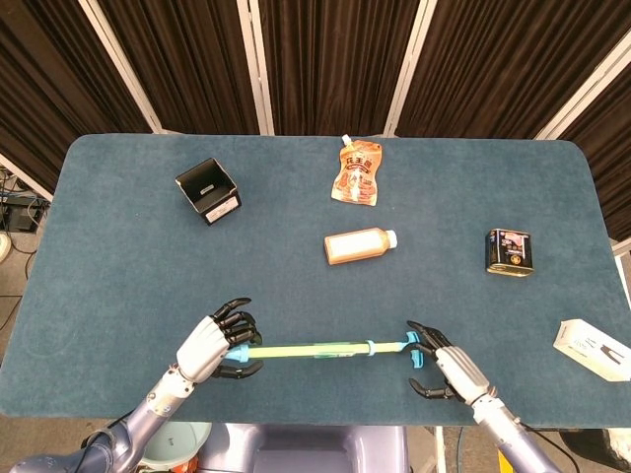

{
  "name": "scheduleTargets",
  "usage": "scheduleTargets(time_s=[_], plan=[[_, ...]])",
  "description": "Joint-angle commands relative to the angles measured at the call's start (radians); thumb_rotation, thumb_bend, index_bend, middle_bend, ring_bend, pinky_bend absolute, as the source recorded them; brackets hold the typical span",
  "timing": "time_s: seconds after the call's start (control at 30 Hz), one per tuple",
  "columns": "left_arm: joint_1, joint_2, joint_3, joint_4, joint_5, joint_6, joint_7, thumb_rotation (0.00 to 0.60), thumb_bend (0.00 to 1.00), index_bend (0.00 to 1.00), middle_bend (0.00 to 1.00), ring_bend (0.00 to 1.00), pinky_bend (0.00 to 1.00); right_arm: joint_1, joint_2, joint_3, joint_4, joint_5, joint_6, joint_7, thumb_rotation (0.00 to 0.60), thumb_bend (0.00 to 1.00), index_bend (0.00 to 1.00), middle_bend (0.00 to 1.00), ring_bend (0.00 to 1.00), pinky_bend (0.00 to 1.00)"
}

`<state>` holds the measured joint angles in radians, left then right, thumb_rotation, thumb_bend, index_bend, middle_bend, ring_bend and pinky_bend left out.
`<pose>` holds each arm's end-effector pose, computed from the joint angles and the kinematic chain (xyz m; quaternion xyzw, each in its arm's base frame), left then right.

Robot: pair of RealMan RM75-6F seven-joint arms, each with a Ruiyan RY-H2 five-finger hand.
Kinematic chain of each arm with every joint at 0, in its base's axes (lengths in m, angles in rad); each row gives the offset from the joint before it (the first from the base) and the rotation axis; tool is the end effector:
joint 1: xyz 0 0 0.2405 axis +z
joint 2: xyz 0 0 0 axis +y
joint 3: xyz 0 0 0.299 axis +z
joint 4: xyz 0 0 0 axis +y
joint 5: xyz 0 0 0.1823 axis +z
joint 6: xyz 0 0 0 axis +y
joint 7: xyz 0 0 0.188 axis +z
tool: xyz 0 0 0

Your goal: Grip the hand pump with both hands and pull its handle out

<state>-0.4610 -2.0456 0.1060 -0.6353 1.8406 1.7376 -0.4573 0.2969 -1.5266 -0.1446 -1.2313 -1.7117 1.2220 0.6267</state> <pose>-0.1783 0.2717 -0.0697 -0.6707 -0.2804 -0.6449 0.2357 -0.3124 -0.2403 -0.0069 0.6322 -0.5904 0.4315 0.2561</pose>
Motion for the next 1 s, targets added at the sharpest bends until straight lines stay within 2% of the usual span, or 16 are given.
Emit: scheduleTargets(time_s=[0.03, 0.4, 0.63, 1.0], plan=[[0.005, -0.003, 0.006, 0.011, -0.005, -0.006, -0.015, 0.600, 0.48, 0.71, 0.57, 0.38, 0.20, 0.008, -0.020, -0.005, 0.026, 0.003, -0.015, 0.032, 0.600, 0.42, 0.31, 0.00, 0.00, 0.00], [0.018, -0.016, 0.016, 0.031, -0.011, -0.007, -0.045, 0.600, 0.48, 0.71, 0.57, 0.38, 0.20, 0.025, -0.034, 0.018, 0.050, 0.000, 0.014, 0.021, 0.600, 0.42, 0.30, 0.00, 0.00, 0.00], [0.017, -0.021, 0.020, 0.039, -0.013, -0.016, -0.047, 0.600, 0.48, 0.71, 0.57, 0.38, 0.20, 0.039, -0.042, 0.023, 0.050, 0.009, -0.002, 0.011, 0.600, 0.42, 0.25, 0.00, 0.00, 0.00], [0.006, -0.033, 0.014, 0.050, -0.018, -0.019, -0.048, 0.600, 0.48, 0.71, 0.57, 0.38, 0.20, 0.061, -0.069, 0.014, 0.068, 0.012, -0.039, 0.017, 0.600, 0.43, 0.25, 0.00, 0.00, 0.00]])
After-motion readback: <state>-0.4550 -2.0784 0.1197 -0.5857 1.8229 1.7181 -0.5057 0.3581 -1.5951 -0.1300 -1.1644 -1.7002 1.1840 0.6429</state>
